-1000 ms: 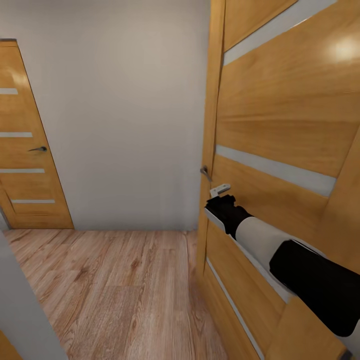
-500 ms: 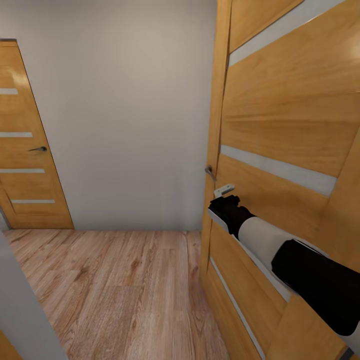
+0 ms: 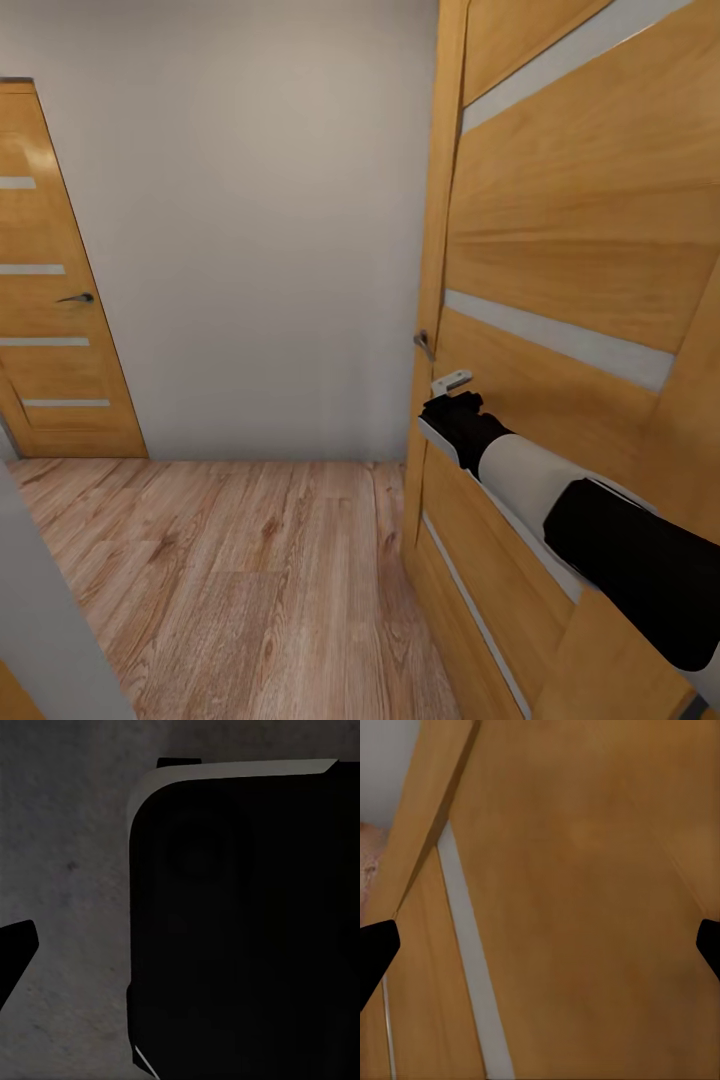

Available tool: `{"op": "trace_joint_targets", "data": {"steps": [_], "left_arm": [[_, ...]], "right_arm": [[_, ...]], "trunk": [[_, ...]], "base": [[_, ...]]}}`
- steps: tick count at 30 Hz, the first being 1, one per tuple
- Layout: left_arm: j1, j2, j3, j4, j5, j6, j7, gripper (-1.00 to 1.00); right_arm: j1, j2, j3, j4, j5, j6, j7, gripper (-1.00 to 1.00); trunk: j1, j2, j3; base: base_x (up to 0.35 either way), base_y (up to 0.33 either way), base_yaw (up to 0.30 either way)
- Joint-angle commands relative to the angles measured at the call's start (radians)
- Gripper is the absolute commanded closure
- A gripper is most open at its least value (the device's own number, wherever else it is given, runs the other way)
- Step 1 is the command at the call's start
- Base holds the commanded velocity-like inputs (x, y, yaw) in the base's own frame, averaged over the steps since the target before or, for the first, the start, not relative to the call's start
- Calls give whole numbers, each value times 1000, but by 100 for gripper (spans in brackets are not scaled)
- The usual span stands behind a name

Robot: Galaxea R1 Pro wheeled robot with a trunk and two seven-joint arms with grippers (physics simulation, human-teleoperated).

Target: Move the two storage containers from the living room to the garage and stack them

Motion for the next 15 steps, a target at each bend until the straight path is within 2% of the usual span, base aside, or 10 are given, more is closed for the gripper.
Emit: {"op": "trace_joint_targets", "data": {"steps": [1,5,10,15], "left_arm": [[0,0,1,-1,1,-2,1,-100],[0,0,1,-1,1,-2,1,-100],[0,0,1,-1,1,-2,1,-100],[0,0,1,-1,1,-2,1,-100]], "right_arm": [[-1,0,5,19,-3,11,-8,-100],[-1,19,5,9,-3,15,-8,-100],[-1,82,5,-1,-4,20,-8,-100],[-1,82,5,-4,-5,23,-7,-100]], "trunk": [[0,-1,-1],[0,-1,-1],[0,-1,-1],[0,-1,-1]], "base": [[0,0,0],[0,0,0],[0,0,0],[0,0,0]]}}
